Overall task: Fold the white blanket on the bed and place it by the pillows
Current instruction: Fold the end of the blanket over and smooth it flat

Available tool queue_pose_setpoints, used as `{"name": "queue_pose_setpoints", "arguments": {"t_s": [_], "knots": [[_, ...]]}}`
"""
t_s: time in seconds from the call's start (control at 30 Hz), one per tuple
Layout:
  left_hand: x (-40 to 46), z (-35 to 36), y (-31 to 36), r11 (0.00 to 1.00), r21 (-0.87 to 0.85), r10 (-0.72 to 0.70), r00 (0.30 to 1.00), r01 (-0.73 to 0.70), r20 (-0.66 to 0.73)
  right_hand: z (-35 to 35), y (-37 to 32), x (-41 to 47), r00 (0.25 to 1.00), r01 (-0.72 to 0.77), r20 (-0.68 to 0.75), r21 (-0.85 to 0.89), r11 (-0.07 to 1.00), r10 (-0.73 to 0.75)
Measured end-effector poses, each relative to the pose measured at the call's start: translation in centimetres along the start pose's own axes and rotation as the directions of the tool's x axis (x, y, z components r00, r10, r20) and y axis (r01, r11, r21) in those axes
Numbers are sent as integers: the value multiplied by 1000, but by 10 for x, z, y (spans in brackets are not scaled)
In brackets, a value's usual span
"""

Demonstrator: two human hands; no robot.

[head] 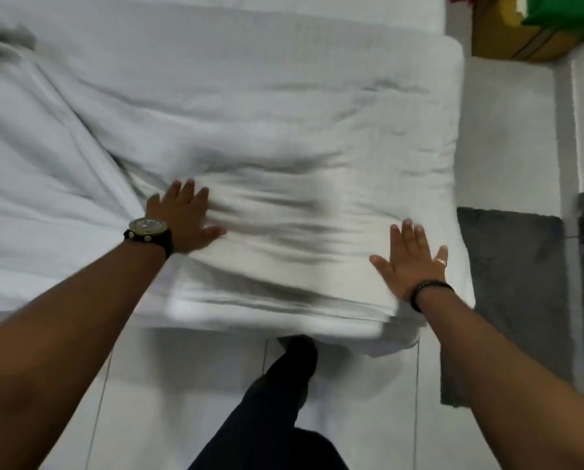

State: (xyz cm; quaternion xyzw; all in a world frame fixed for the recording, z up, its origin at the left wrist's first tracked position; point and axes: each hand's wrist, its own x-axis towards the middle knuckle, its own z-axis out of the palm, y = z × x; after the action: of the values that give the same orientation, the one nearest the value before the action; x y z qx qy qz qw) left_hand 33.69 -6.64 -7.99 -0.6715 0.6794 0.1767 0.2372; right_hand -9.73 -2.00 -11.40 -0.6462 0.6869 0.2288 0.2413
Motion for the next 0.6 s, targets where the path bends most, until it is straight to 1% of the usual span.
{"name": "queue_pose_setpoints", "arguments": {"t_s": [0.03, 0.07, 0.1, 0.13, 0.2, 0.23, 0.27, 0.33, 0.4, 0.47, 0.5, 0.53, 0.6], "knots": [[-10, -3, 3, 999, -9, 32, 999, -32, 6, -4, -4, -11, 1000, -14, 5, 60, 998, 13], [-20, -3, 6, 996, -7, 84, 996, -84, 12, -5, -10, -22, 1000, 6, -11, 117, 993, -5], [-30, -2, 7, 989, 34, 146, 989, -146, 13, -3, -19, -37, 998, 52, -53, 149, 987, -45], [-39, 0, 5, 972, 115, 208, 978, -207, 7, 3, -30, -50, 991, 113, -85, 139, 984, -102], [-52, 11, -6, 898, 322, 317, 948, -298, -7, 26, -55, -72, 964, 240, -117, -13, 971, -240], [-55, 15, -15, 862, 400, 346, 938, -310, -18, 39, -65, -78, 948, 270, -150, -93, 958, -282], [-57, 15, -23, 847, 438, 358, 932, -301, -51, 50, -73, -81, 932, 271, -213, -129, 954, -294], [-55, 10, -33, 883, 410, 324, 930, -231, -174, 53, -82, -82, 896, 205, -376, -118, 972, -235], [-52, 3, -38, 952, 264, 236, 920, -154, -314, 44, -82, -80, 825, 172, -529, -97, 980, -197], [-56, 10, -48, 980, 127, 193, 905, -156, -379, 39, -82, -81, 743, 177, -637, -108, 978, -205], [-58, 22, -56, 981, 102, 194, 906, -167, -377, 43, -83, -81, 722, 176, -656, -136, 975, -222], [-63, 40, -65, 978, 109, 205, 916, -178, -346, 52, -84, -81, 715, 179, -655, -168, 970, -245], [-74, 77, -76, 959, 157, 269, 934, -237, -236, 76, -85, -83, 757, 146, -606, -208, 967, -245]]}}
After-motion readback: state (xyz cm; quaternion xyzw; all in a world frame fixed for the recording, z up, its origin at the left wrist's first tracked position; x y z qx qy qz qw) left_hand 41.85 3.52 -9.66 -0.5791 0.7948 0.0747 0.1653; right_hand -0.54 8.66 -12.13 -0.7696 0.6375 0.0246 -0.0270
